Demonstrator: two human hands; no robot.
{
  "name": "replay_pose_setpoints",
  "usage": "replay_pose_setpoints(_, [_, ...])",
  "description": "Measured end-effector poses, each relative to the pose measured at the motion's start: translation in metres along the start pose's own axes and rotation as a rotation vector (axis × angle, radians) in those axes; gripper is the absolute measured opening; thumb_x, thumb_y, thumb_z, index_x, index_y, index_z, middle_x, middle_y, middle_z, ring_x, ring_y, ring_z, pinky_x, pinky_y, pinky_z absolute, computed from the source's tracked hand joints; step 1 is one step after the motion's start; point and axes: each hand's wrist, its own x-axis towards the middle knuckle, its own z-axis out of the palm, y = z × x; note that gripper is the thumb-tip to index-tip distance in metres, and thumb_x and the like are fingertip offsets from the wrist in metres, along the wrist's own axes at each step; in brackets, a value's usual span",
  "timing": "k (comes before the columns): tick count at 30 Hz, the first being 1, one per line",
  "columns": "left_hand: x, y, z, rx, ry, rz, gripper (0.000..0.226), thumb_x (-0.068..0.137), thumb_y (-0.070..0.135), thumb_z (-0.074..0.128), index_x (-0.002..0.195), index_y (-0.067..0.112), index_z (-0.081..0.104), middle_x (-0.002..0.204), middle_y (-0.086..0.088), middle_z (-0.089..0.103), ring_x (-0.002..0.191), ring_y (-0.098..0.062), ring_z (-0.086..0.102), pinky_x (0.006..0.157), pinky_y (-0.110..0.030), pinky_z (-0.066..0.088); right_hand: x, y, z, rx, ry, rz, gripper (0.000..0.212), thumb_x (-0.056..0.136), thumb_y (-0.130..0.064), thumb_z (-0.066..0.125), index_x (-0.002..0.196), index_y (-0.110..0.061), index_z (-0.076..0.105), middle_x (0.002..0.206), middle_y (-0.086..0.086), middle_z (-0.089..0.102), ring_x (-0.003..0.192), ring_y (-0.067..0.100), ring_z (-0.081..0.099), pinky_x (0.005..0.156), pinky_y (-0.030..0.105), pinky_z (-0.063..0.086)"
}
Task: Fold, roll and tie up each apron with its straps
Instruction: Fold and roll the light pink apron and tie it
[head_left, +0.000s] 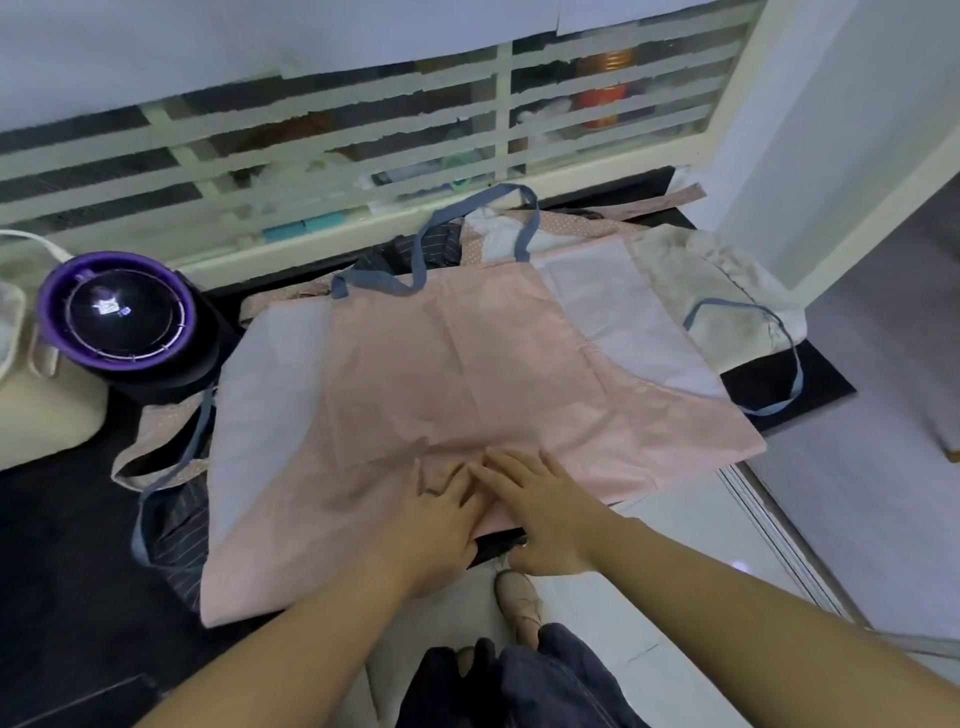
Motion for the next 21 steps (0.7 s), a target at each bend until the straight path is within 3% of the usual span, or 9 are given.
replay_pose_setpoints(2, [-0.018, -0.014, 0.012, 0.018, 0.106, 0.014, 0.084, 0.069, 0.025, 0.067, 0.145, 0.016, 0.035, 0.146, -0.011, 0.045, 0.129, -0.027, 0.050, 0.107, -0.058, 0.026, 0.005, 0.002, 0.006, -0.118, -0.050, 0.036, 0.096, 0.075, -0.037, 0.058, 0.154, -0.022, 0.005, 0.161, 0.003, -0.006, 0.148, 0.019, -0.006, 0.117, 0.051, -0.007])
replay_pose_setpoints(3, [-0.027, -0.022, 0.023, 0.027, 0.169, 0.002, 0.085, 0.056, 0.015, 0.074, 0.137, 0.017, 0.047, 0.134, -0.010, 0.057, 0.116, -0.025, 0.061, 0.098, -0.056, 0.040, 0.006, 0.002, 0.008, -0.149, -0.052, 0.045, 0.094, 0.074, -0.041, 0.053, 0.154, -0.021, 0.007, 0.161, 0.004, -0.007, 0.148, 0.020, -0.007, 0.116, 0.054, -0.007])
replay_pose_setpoints(6, [-0.068, -0.047, 0.044, -0.037, 0.309, -0.092, 0.085, 0.046, -0.001, 0.068, 0.127, 0.017, 0.047, 0.121, -0.009, 0.065, 0.099, -0.024, 0.068, 0.085, -0.053, 0.052, 0.009, -0.003, 0.014, -0.164, 0.021, 0.052, 0.089, 0.068, -0.053, 0.036, 0.150, -0.019, 0.027, 0.160, 0.010, 0.012, 0.147, 0.029, 0.013, 0.113, 0.062, 0.003])
replay_pose_setpoints(9, [-0.101, -0.064, 0.061, -0.111, 0.361, -0.240, 0.110, 0.024, -0.007, 0.083, 0.125, 0.016, 0.047, 0.120, -0.011, 0.065, 0.097, -0.028, 0.069, 0.084, -0.053, 0.054, 0.012, -0.010, 0.026, -0.253, 0.104, 0.075, 0.078, 0.064, -0.058, 0.044, 0.129, -0.017, 0.058, 0.139, 0.015, 0.052, 0.125, 0.036, 0.052, 0.095, 0.068, 0.035])
replay_pose_setpoints(11, [-0.116, -0.072, 0.070, -0.116, 0.400, -0.306, 0.099, 0.029, -0.013, 0.080, 0.122, 0.014, 0.056, 0.117, -0.013, 0.066, 0.097, -0.031, 0.069, 0.088, -0.049, 0.053, 0.016, -0.013, 0.029, -0.295, 0.143, 0.091, 0.068, 0.063, -0.052, 0.053, 0.120, -0.016, 0.065, 0.127, 0.014, 0.061, 0.113, 0.036, 0.060, 0.085, 0.066, 0.045])
replay_pose_setpoints(14, [-0.128, -0.082, 0.075, -0.073, 0.563, -0.367, 0.052, 0.062, -0.009, 0.051, 0.108, 0.008, 0.071, 0.112, -0.013, 0.069, 0.097, -0.032, 0.069, 0.100, -0.041, 0.036, 0.022, -0.010, 0.026, -0.355, 0.201, 0.093, 0.071, 0.040, -0.024, 0.087, 0.108, -0.012, 0.071, 0.115, 0.013, 0.067, 0.101, 0.034, 0.067, 0.075, 0.059, 0.053])
replay_pose_setpoints(16, [-0.135, -0.092, 0.071, -0.109, 0.654, -0.424, 0.051, 0.069, 0.000, 0.034, 0.100, 0.007, 0.074, 0.107, -0.010, 0.071, 0.096, -0.028, 0.069, 0.099, -0.039, 0.033, 0.022, -0.008, 0.025, -0.370, 0.222, 0.106, 0.078, 0.026, -0.004, 0.089, 0.102, -0.009, 0.073, 0.110, 0.011, 0.070, 0.096, 0.031, 0.069, 0.069, 0.053, 0.056])
replay_pose_setpoints(19, [-0.145, -0.099, 0.057, -0.156, 0.760, -0.509, 0.044, 0.071, 0.003, 0.034, 0.085, 0.009, 0.075, 0.089, -0.005, 0.073, 0.087, -0.025, 0.067, 0.092, -0.037, 0.044, 0.023, -0.005, 0.026, -0.414, 0.262, 0.092, 0.077, 0.021, 0.001, 0.088, 0.096, -0.009, 0.074, 0.107, 0.007, 0.072, 0.093, 0.027, 0.070, 0.065, 0.047, 0.058])
replay_pose_setpoints(21, [-0.149, -0.098, 0.043, -0.122, 0.631, -0.515, 0.038, 0.070, 0.002, 0.038, 0.080, 0.015, 0.072, 0.078, -0.001, 0.070, 0.076, -0.024, 0.066, 0.081, -0.030, 0.048, 0.021, -0.004, 0.025, -0.426, 0.271, 0.094, 0.075, 0.022, 0.001, 0.087, 0.095, -0.010, 0.075, 0.106, 0.006, 0.072, 0.094, 0.027, 0.071, 0.064, 0.046, 0.058])
